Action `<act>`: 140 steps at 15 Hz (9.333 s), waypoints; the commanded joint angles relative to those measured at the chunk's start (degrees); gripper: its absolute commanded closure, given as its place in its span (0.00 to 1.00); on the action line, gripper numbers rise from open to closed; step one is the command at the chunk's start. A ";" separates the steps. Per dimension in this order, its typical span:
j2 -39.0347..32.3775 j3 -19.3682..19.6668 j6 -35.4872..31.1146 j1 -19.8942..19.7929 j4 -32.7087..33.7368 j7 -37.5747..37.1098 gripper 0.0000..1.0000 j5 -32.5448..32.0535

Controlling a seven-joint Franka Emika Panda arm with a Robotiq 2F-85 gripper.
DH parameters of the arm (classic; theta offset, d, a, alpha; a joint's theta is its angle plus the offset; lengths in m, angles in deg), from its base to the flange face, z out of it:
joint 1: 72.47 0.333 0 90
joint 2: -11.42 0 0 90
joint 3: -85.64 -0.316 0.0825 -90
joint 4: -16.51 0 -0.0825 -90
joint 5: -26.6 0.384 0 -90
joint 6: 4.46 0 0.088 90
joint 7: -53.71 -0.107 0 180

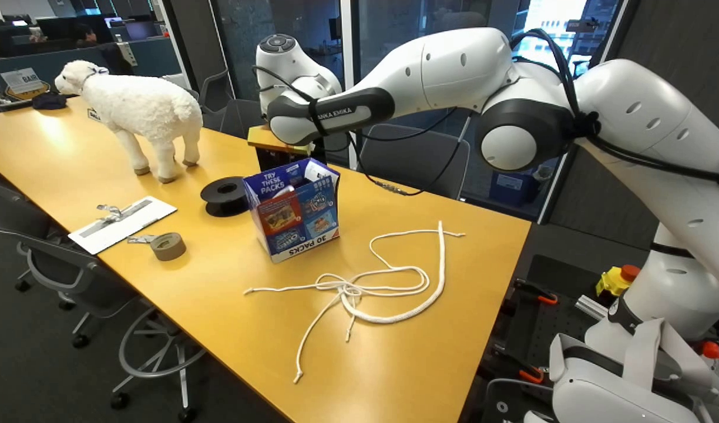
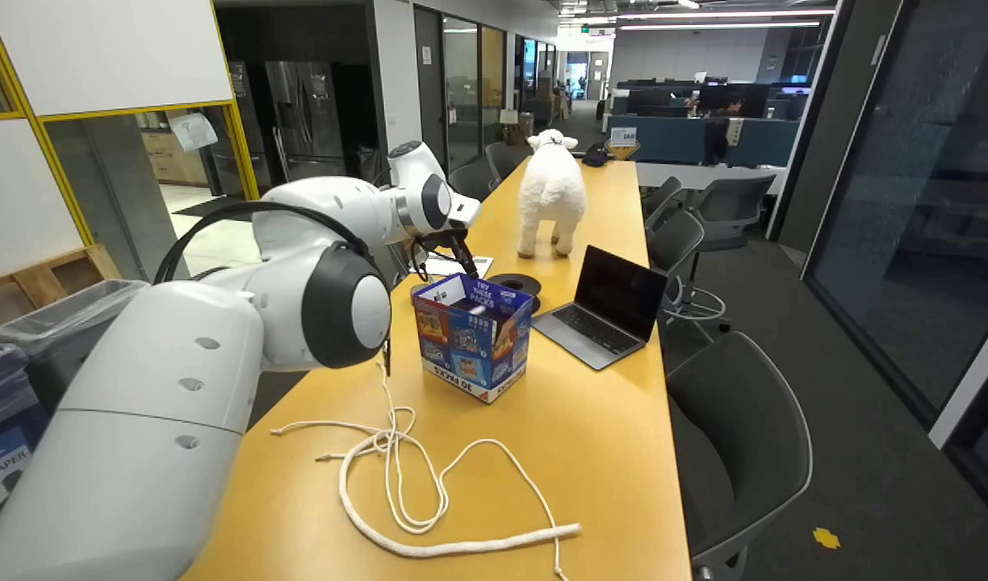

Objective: Put the white ropes inside the blue box

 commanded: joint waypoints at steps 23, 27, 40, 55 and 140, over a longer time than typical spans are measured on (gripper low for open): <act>32.09 -14.84 8.75 -6.75 -57.76 53.31 0.00 16.33; 31.54 -15.89 -0.72 -5.13 -65.34 52.48 0.00 17.39; 23.02 -16.65 -26.29 -1.99 -71.68 51.84 0.00 17.76; 16.04 -14.56 -27.66 -3.80 -63.95 63.90 0.00 7.60; 15.72 -4.27 3.82 -2.59 2.46 31.90 0.95 -0.81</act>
